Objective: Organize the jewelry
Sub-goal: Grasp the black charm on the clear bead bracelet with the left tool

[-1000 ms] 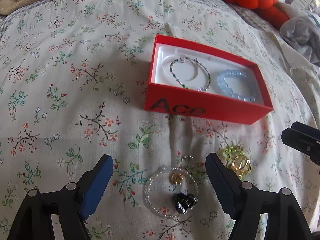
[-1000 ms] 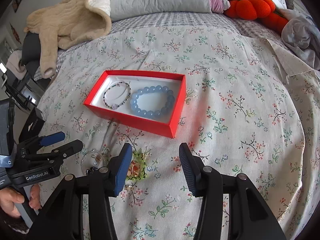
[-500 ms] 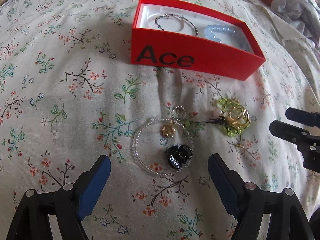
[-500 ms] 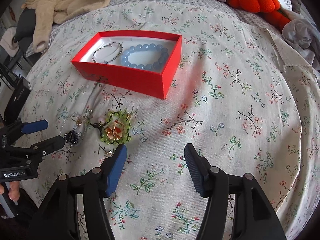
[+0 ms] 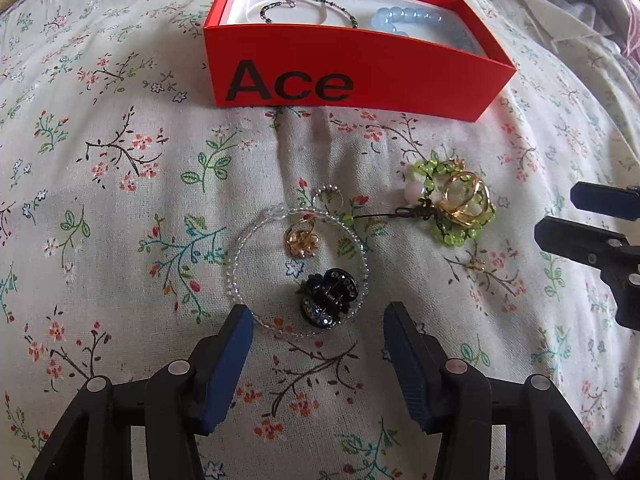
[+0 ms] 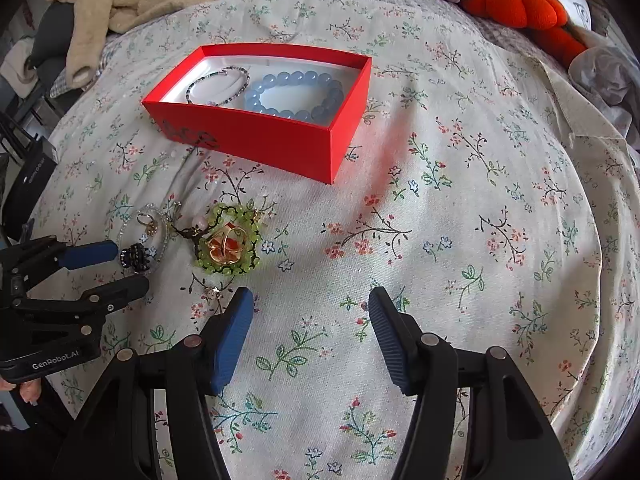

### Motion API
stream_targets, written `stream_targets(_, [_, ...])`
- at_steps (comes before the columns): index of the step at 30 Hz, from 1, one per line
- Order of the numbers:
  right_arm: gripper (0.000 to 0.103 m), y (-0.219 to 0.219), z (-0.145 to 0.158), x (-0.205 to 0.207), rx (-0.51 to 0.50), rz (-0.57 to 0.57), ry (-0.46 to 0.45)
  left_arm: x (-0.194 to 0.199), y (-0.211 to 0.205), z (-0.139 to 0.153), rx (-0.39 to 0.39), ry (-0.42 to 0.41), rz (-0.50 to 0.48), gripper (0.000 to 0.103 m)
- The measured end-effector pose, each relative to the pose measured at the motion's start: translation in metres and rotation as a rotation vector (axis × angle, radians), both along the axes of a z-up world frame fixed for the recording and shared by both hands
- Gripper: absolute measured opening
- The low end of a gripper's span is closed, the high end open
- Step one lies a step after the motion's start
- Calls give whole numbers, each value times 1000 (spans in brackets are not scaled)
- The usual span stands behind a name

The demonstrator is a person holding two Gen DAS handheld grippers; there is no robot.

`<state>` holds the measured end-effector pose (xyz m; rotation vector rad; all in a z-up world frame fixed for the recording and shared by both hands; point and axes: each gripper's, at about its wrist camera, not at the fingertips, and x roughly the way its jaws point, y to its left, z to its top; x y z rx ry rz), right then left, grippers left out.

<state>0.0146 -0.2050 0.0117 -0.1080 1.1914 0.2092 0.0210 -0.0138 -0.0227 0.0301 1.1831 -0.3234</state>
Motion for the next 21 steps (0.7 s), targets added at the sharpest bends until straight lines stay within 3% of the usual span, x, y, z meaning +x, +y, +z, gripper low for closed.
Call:
stream_targets(7, [63, 0, -1, 0, 0, -1, 3, 7, -5, -3, -2, -11, 16, 37])
stream_targets(9, [63, 0, -1, 0, 0, -1, 3, 7, -5, -2, -9, -10, 14, 20])
stream_targets(11, [63, 1, -2, 1, 0, -1, 4, 6, -4, -1, -13, -14, 16, 13])
stream_targets(19, [63, 5, -6, 4, -2, 0, 12, 5, 4, 9, -39, -30, 23, 12])
stream_targets(21, [63, 6, -7, 5, 1, -1, 17, 4, 6, 10, -45, -30, 22, 0])
